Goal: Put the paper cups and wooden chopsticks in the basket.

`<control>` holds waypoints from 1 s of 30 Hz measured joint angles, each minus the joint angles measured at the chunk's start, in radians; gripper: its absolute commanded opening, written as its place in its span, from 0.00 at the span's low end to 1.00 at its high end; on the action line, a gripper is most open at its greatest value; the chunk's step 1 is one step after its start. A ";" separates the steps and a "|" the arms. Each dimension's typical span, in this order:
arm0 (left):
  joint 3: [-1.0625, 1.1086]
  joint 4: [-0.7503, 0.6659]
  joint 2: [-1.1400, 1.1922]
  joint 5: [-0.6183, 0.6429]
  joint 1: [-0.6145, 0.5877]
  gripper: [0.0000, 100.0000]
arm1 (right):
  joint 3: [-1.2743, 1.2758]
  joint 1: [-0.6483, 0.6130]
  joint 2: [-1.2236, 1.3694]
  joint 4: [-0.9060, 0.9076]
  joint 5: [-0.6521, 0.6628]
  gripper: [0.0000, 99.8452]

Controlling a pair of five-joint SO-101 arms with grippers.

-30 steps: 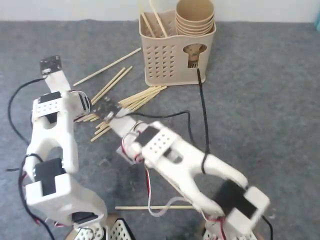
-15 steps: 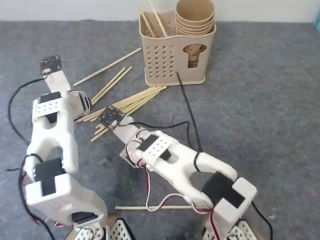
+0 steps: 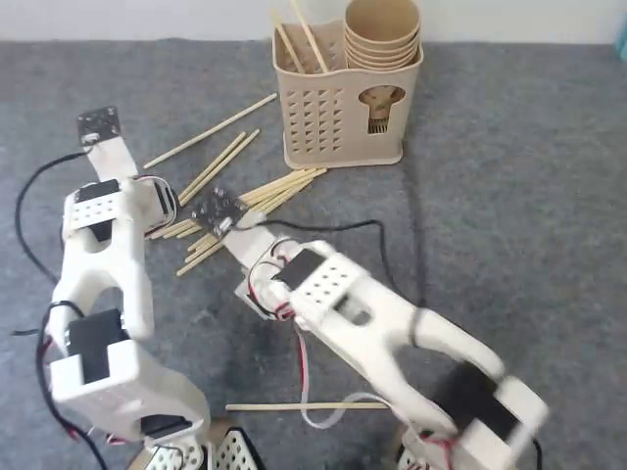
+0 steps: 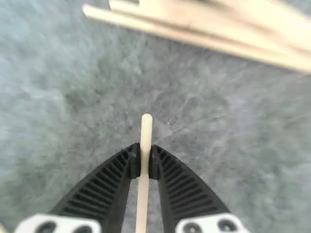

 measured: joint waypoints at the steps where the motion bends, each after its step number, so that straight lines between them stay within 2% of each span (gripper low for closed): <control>1: 0.000 0.000 0.000 0.000 0.000 0.20 | 0.002 0.008 -0.064 0.023 0.000 0.01; 7: 0.000 -0.003 0.000 0.000 0.000 0.20 | 0.002 0.075 -0.474 0.014 0.000 0.01; 13: 0.000 -0.003 0.000 0.000 0.000 0.20 | 0.000 0.195 -0.707 -0.276 0.000 0.01; 19: 0.000 -0.003 0.000 0.000 0.000 0.20 | 0.000 0.325 -0.687 -0.678 0.000 0.01; 25: 0.000 -0.003 0.000 0.000 0.000 0.20 | -0.072 0.440 -0.489 -1.076 -0.002 0.01; 30: 0.000 -0.003 0.000 0.000 0.000 0.20 | -0.278 0.489 -0.219 -1.166 -0.002 0.01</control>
